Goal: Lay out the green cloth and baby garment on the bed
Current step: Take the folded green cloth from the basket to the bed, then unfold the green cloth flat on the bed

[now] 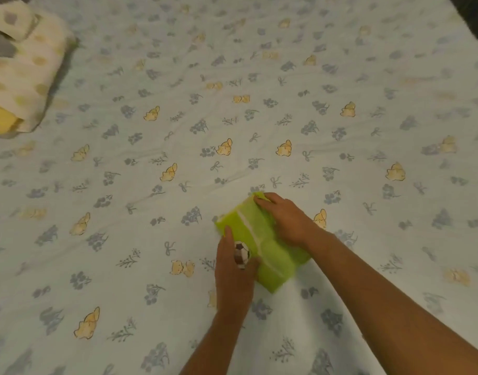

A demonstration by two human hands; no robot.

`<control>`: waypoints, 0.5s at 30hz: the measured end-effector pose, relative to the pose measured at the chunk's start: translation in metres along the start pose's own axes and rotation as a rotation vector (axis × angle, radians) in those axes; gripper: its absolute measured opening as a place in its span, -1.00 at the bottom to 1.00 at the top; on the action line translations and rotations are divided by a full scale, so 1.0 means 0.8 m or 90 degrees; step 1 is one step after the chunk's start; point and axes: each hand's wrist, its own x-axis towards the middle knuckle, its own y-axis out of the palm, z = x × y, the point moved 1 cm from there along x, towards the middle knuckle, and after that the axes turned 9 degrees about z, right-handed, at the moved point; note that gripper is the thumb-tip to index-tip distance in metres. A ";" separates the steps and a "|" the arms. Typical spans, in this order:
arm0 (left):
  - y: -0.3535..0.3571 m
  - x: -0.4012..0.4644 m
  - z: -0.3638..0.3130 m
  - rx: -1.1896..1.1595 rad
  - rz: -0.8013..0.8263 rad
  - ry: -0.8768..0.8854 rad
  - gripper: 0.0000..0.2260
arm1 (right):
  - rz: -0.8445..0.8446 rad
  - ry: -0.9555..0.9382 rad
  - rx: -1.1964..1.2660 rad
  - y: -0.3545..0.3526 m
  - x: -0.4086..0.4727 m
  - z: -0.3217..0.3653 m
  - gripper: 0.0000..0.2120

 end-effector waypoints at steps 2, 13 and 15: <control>0.013 -0.003 0.017 -0.067 -0.006 -0.058 -0.21 | -0.017 -0.037 -0.115 0.006 0.030 0.008 -0.18; -0.041 0.095 0.029 0.260 -0.051 -0.078 -0.44 | -0.155 0.189 0.194 0.027 0.027 -0.059 -0.19; -0.047 0.130 0.025 0.222 0.016 -0.092 -0.41 | -0.157 0.262 0.331 0.032 0.010 -0.077 -0.17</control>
